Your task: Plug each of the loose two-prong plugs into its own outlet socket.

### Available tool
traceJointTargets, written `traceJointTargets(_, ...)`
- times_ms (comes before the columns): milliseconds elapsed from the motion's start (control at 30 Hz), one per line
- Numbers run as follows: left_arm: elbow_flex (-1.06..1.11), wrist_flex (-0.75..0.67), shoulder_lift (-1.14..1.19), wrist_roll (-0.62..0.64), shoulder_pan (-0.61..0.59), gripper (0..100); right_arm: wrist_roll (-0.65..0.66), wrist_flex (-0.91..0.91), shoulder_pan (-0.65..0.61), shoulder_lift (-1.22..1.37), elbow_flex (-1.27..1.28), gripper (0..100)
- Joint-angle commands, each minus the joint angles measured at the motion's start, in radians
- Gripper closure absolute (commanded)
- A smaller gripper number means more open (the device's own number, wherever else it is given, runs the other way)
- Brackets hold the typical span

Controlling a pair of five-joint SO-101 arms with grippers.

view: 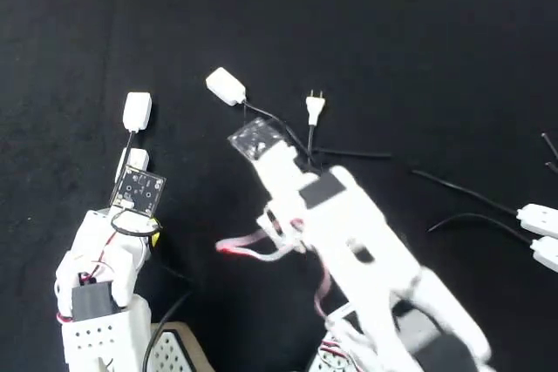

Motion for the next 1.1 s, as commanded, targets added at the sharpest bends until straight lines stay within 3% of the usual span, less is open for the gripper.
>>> traceJointTargets(0, 0.019, 0.011, -0.009, -0.009, -0.012, 77, -0.068, -0.109, 0.006, -0.289, 0.079, 98.6)
traceJointTargets(167, 0.019, 0.011, -0.009, -0.009, -0.012, 77, -0.153, -0.273, -0.025, -0.553, 0.206, 98.6)
traceJointTargets(367, 0.018, 0.011, -0.012, -0.009, 0.002, 77, -0.282, -0.525, -0.114, -0.679, 0.334, 98.6)
traceJointTargets(567, -0.036, 0.078, -0.014, 0.006, 0.194, 77, -0.436, -0.730, -0.152, -0.684, 0.433, 98.6)
traceJointTargets(733, -0.085, 0.083, -0.015, 0.097, 0.374, 77, -0.509, -0.793, -0.196, -0.690, 0.489, 98.6)
traceJointTargets(933, -0.265, 0.081, -0.015, 0.342, 0.530, 77, -0.542, -0.727, -0.201, -0.690, 0.489, 98.6)
traceJointTargets(1067, -0.321, 0.086, -0.015, 0.414, 0.607, 77, -0.543, -0.692, -0.201, -0.690, 0.487, 98.6)
